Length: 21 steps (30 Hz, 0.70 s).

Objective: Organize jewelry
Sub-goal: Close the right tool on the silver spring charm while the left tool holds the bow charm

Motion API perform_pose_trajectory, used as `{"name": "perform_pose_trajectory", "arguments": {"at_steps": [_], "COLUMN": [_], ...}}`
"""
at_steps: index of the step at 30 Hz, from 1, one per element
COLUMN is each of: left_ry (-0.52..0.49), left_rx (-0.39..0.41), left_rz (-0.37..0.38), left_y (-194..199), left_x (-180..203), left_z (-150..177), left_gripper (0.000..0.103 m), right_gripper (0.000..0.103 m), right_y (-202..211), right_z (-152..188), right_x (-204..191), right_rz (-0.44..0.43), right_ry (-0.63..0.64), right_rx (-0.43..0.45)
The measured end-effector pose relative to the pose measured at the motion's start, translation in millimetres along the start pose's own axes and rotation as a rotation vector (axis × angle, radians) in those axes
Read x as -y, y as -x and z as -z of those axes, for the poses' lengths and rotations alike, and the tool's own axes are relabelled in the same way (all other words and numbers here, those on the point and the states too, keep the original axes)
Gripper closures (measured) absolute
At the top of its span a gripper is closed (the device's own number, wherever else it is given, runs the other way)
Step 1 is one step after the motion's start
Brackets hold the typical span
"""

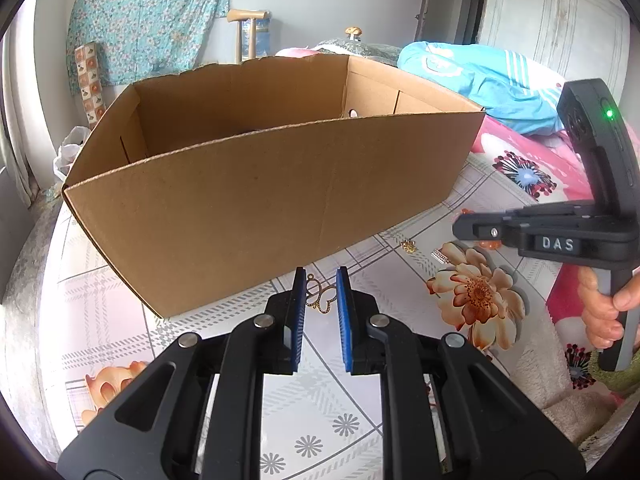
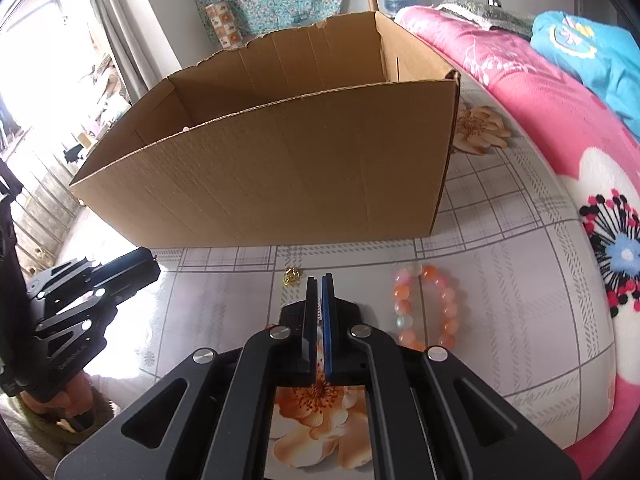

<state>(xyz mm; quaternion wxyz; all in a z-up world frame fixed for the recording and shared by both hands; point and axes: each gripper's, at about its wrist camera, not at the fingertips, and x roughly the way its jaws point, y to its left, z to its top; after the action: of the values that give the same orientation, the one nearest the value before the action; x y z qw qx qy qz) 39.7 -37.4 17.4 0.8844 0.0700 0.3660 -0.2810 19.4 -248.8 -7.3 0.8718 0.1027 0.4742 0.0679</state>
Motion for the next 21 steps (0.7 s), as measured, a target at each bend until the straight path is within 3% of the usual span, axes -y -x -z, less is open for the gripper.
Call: {"name": "perform_pose_trajectory", "arguments": {"at_steps": [3, 13, 21], "left_ry": [0.007, 0.012, 0.017], "left_rx": [-0.001, 0.009, 0.009], "left_rz": [0.002, 0.007, 0.01], "left_y": [-1, 1, -1], "left_x": [-2, -4, -5], "left_z": [1, 1, 1], "left_gripper": [0.089, 0.089, 0.089], "right_gripper": [0.093, 0.092, 0.092], "right_y": [-6, -21, -23], "right_z": [3, 9, 2], "right_x": [-5, -30, -29], "right_rz": [0.032, 0.139, 0.127], "right_ry": [0.031, 0.17, 0.168], "right_rx": [-0.029, -0.067, -0.095]}}
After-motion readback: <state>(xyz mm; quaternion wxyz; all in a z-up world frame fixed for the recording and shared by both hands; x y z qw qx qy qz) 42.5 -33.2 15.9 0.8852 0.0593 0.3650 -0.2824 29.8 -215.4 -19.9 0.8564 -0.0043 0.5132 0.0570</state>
